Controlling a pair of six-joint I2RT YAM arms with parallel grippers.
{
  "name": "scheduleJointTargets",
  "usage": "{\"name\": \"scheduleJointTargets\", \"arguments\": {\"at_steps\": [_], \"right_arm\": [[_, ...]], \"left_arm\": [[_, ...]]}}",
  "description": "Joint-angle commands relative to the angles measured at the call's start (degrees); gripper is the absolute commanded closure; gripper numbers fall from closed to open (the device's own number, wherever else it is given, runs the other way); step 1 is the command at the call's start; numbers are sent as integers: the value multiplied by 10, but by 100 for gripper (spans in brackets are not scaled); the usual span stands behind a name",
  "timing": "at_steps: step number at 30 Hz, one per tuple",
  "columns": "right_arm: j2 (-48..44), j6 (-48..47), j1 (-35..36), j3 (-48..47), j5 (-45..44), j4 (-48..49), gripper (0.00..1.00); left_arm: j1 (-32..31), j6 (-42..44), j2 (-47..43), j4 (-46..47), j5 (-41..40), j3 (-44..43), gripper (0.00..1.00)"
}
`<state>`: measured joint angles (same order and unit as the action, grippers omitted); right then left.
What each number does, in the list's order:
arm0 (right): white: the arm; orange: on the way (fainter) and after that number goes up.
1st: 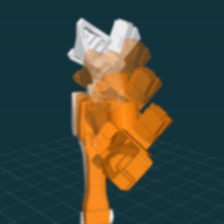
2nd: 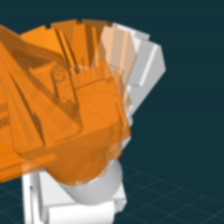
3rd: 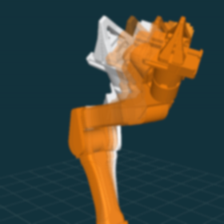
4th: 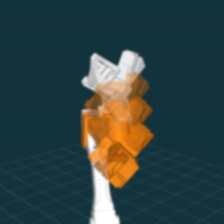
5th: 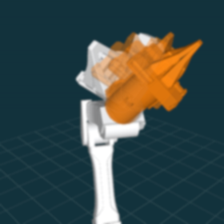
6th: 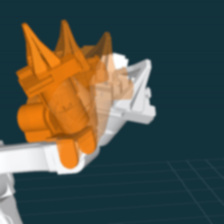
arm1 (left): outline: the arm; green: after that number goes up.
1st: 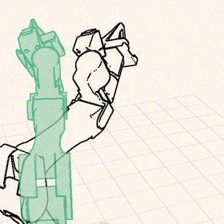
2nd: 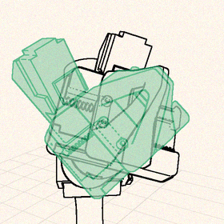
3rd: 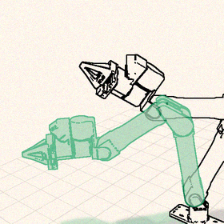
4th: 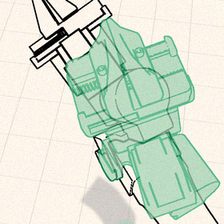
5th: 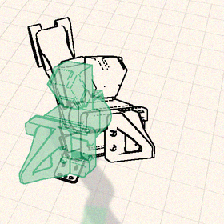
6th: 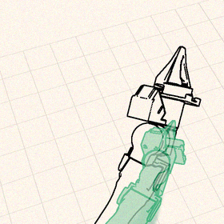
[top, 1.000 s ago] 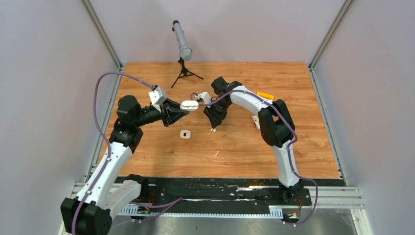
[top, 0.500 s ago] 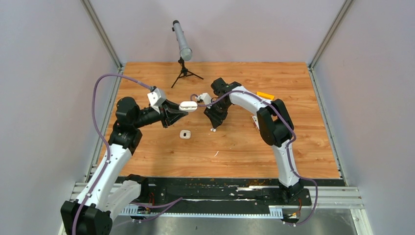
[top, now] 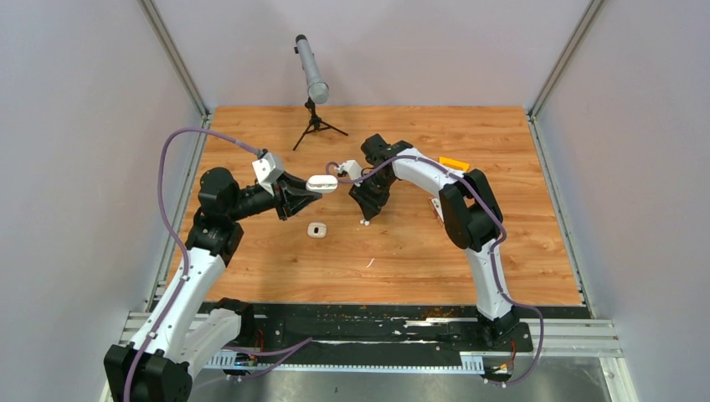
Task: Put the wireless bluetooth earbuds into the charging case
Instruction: Pick up the earbud from the center of the board.
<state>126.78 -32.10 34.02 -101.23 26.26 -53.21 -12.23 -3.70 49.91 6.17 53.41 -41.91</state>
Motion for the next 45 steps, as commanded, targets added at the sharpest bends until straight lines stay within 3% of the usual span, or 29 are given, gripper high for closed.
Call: {"name": "scheduleJointTargets", "arguments": {"at_steps": [1, 13, 22, 27, 45], "right_arm": [[8, -10, 8, 6, -5, 10, 63], [-7, 9, 20, 18, 9, 7, 63], [-12, 20, 20, 13, 14, 9, 73], [-11, 24, 20, 1, 12, 14, 66], [-18, 28, 19, -12, 11, 18, 70]], "left_arm": [[5, -5, -11, 17, -1, 0, 100], [5, -8, -8, 24, 1, 5, 100], [4, -9, -6, 29, 0, 8, 100], [5, -12, -5, 33, 0, 10, 100], [4, -18, -5, 44, -1, 21, 100]]}}
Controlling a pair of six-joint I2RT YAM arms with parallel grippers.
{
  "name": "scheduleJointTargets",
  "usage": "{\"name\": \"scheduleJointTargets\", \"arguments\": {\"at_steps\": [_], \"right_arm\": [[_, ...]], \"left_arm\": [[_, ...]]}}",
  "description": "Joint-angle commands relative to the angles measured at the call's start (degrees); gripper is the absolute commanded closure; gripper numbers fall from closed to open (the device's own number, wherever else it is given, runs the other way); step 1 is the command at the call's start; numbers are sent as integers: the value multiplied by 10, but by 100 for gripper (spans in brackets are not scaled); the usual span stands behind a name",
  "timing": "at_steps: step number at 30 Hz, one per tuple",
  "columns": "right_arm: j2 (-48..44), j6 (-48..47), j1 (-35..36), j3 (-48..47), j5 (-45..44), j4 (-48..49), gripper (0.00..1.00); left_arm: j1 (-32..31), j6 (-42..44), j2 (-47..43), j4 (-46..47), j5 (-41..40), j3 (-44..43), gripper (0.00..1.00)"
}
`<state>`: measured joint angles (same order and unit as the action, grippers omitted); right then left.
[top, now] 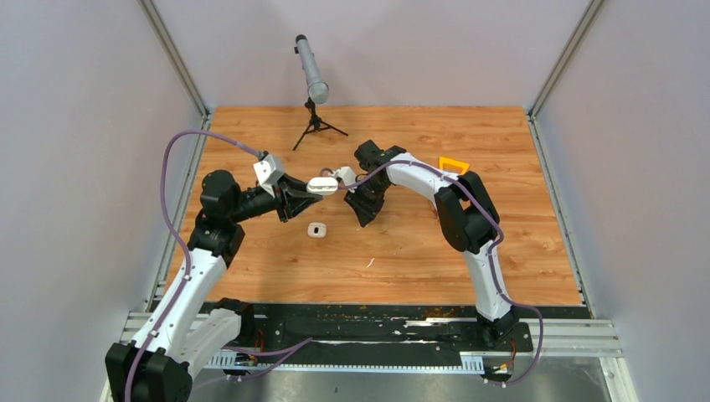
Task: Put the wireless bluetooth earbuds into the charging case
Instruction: Pick up the earbud from the center of the board.
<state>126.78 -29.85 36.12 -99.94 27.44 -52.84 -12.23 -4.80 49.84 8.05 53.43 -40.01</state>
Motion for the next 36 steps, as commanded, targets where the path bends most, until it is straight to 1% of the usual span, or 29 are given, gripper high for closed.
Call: {"name": "scheduleJointTargets", "arguments": {"at_steps": [1, 7, 11, 13, 19, 24, 27, 30, 36], "right_arm": [[-19, 6, -1, -26, 0, 14, 70], [-24, 9, -2, -20, 4, 14, 72], [-25, 8, -2, -18, 5, 12, 78], [-26, 8, -1, -17, 3, 12, 78], [-32, 9, -2, -19, 1, 12, 78], [-34, 8, -2, -15, -4, 15, 73], [-34, 5, -2, -16, -5, 16, 73], [-35, 5, -2, -19, -5, 17, 75], [-37, 4, -2, -22, 0, 18, 84]], "left_arm": [[5, -7, -4, 26, -1, 2, 100], [4, -10, -4, 28, -2, 4, 100], [4, -10, -6, 28, -2, 6, 100], [4, -10, -5, 29, -2, 7, 100], [5, -15, -4, 36, -2, 10, 100], [5, -18, -3, 41, -2, 11, 100], [5, -18, -3, 41, -1, 12, 100], [4, -18, -3, 41, -2, 12, 100], [5, -20, 0, 44, -2, 11, 100]]}}
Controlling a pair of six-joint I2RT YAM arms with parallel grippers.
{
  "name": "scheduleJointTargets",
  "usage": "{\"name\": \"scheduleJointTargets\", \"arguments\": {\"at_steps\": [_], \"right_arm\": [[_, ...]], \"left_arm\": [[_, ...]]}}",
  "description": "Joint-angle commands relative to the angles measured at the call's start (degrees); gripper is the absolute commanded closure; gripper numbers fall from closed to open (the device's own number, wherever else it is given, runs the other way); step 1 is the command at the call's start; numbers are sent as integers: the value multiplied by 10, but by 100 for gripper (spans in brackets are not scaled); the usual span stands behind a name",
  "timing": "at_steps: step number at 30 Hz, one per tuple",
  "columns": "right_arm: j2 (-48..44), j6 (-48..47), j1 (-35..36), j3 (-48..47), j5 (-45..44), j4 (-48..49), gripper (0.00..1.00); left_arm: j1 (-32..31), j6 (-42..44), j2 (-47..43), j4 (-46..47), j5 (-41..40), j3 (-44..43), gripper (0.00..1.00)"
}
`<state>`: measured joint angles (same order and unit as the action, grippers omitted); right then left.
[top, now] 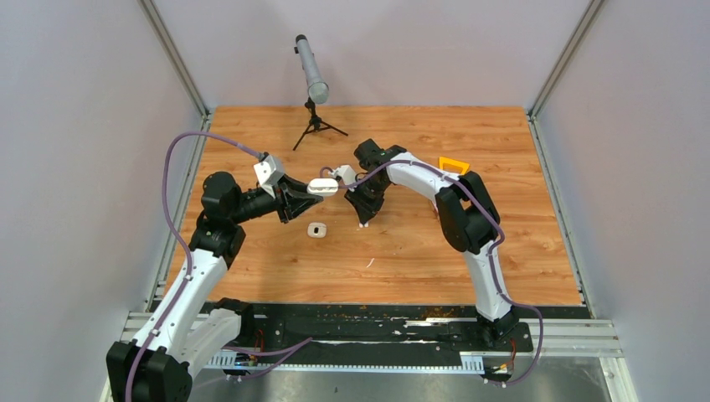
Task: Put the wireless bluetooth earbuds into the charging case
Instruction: Pick up the earbud from the center of the board.
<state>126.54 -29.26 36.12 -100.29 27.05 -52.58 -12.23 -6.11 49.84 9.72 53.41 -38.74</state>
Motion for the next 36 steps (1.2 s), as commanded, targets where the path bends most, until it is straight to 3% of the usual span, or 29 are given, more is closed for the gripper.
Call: {"name": "scheduleJointTargets", "arguments": {"at_steps": [1, 9, 26, 36], "right_arm": [[-35, -2, -1, -18, 4, 16, 85], [-49, -9, -4, -20, 5, 11, 100], [-262, -65, -63, 73, 58, -34, 100], [-350, -103, -90, -29, 151, -137, 100]], "left_arm": [[5, -8, -1, 28, -1, -1, 100], [5, -12, 4, 35, -1, -2, 100], [4, -43, 35, 73, -11, -23, 100], [4, -33, 64, 95, 18, -3, 100]]}}
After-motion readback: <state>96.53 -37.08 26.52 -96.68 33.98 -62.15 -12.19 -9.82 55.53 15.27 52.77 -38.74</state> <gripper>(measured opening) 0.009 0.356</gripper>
